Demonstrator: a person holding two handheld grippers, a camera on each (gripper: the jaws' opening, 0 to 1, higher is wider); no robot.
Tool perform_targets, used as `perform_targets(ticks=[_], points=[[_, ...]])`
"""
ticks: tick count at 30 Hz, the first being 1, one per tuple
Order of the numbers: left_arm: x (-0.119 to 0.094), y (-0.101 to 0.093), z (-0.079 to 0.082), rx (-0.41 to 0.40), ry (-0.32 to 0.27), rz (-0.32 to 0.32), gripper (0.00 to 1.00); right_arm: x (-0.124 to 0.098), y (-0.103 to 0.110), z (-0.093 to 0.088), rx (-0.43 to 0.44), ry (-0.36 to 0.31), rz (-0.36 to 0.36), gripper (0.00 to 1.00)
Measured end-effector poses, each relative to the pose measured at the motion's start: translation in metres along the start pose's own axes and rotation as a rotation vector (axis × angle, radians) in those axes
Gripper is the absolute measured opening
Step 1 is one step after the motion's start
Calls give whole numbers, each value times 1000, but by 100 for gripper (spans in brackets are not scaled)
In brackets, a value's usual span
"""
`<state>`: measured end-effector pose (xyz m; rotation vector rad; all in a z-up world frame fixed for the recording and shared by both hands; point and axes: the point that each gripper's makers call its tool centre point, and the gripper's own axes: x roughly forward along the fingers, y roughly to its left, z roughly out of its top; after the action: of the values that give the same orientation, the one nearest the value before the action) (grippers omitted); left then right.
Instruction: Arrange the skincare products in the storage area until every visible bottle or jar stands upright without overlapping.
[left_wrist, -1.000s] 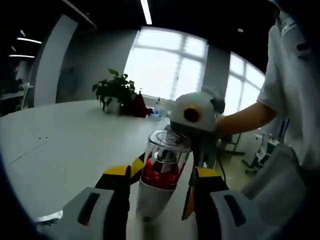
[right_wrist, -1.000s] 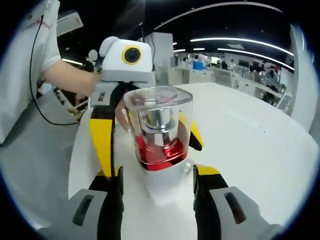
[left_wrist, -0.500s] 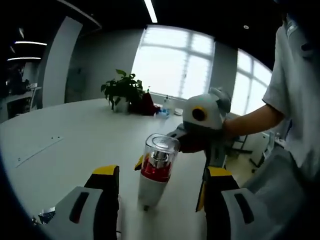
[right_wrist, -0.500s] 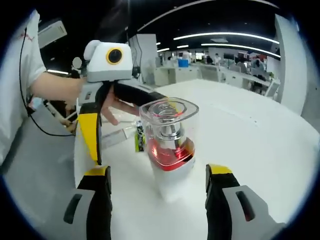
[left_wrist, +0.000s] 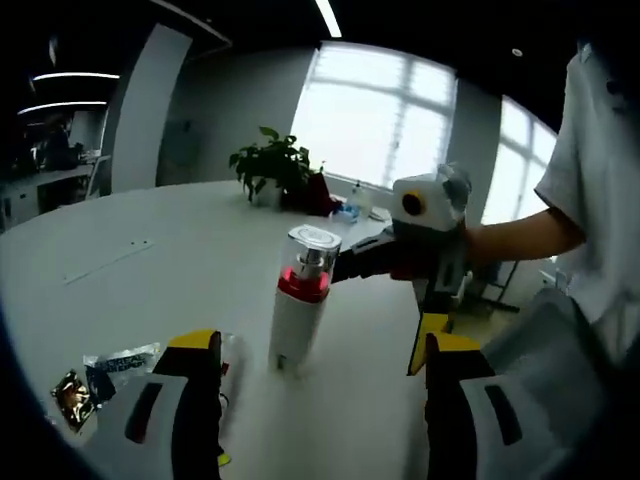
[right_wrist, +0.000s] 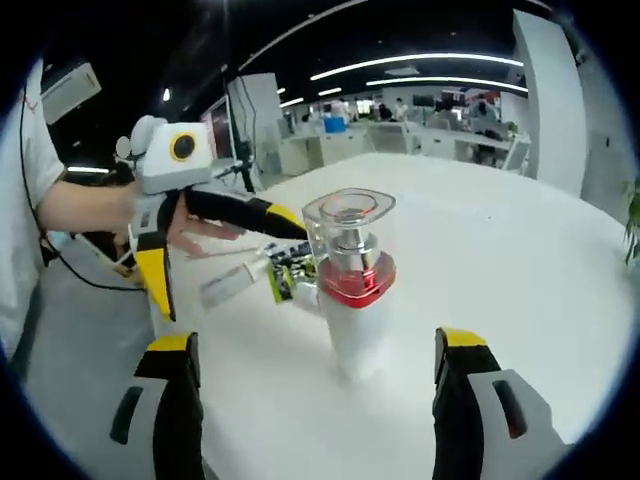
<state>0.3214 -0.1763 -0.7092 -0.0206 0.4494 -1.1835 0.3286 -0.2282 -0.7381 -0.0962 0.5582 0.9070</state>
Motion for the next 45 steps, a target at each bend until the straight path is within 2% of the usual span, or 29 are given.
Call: perform_targets(ticks=[2, 5, 8, 12, 16, 24, 28, 31, 38, 45], points=[[-8, 2, -6, -16, 12, 30, 85, -1, 5, -1, 6, 6, 2, 99], [-19, -4, -10, -47, 6, 55, 85, -1, 7, -6, 10, 23, -4, 99], [-30, -4, -12, -77, 0, 73, 86, -3, 10, -5, 32, 20, -11, 99], [-46, 2, -12, -104, 4, 135, 92, -8, 12, -3, 43, 22, -31, 100], [-60, 2, -14, -124, -2, 168, 93, -14, 23, -4, 40, 26, -36, 100], [-89, -7, -31, -191, 28, 238, 96, -20, 44, -3, 99, -8, -50, 100], [-107, -8, -38, -221, 16, 289, 99, -23, 52, -2, 107, -22, -52, 100], [-125, -10, -41, -253, -15, 338, 99, -25, 57, -3, 123, -34, -50, 100], [-151, -15, -53, -269, -23, 400, 99, -33, 63, -6, 139, -47, -52, 100], [-163, -19, -57, -261, -14, 442, 99, -40, 67, -9, 150, -45, -61, 100]])
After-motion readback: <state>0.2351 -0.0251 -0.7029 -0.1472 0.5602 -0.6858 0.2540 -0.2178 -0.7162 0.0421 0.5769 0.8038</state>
